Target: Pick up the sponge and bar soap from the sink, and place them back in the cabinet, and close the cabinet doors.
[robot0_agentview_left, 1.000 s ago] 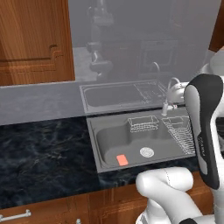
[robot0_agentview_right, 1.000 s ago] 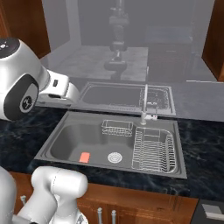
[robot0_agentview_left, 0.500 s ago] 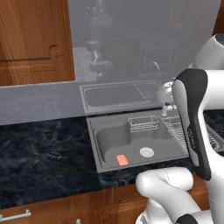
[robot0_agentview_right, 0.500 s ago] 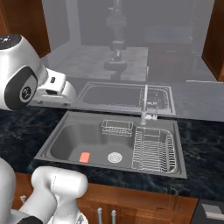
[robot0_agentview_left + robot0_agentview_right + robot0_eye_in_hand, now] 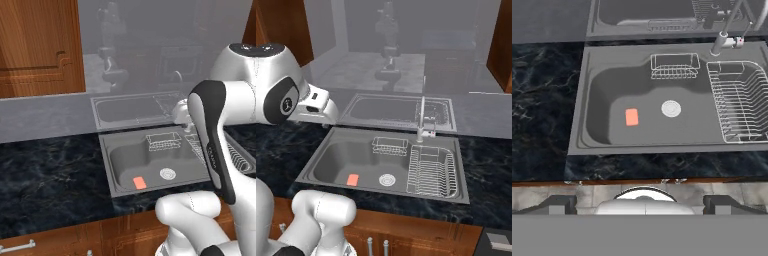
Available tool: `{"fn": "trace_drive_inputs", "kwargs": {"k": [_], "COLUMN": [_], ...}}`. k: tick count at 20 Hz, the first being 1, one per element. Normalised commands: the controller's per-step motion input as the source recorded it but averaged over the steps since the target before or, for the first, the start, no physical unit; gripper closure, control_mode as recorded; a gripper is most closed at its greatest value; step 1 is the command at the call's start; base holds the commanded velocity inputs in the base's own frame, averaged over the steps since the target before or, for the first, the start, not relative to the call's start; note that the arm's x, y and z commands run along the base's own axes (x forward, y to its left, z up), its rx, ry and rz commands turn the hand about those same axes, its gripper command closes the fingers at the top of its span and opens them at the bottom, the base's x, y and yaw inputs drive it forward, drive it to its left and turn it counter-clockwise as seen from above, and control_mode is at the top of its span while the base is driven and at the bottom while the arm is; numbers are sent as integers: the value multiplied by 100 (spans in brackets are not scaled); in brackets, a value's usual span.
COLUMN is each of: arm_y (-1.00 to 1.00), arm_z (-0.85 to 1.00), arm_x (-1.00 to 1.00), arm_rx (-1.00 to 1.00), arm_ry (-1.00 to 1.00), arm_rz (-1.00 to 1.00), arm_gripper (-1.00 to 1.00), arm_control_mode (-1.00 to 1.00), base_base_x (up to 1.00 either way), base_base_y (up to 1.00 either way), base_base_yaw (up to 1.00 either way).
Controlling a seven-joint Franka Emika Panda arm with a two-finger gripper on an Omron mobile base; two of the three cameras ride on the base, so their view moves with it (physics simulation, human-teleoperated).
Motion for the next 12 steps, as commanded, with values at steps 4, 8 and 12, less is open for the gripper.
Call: {"fn": "trace_drive_inputs", "kwargs": {"k": [4,8,12], "arm_y": [0,0,0], "arm_z": [-44,-35,-32], "arm_x": [11,6,17], "arm_rx": [0,0,0], "arm_ry": [0,0,1], "arm_rz": [0,0,0], "arm_gripper": [-100,-100,-100], "arm_control_mode": [-100,-100,-100], "base_base_x": [0,0,0], "base_base_y": [0,0,0], "base_base_yaw": [0,0,0]}}
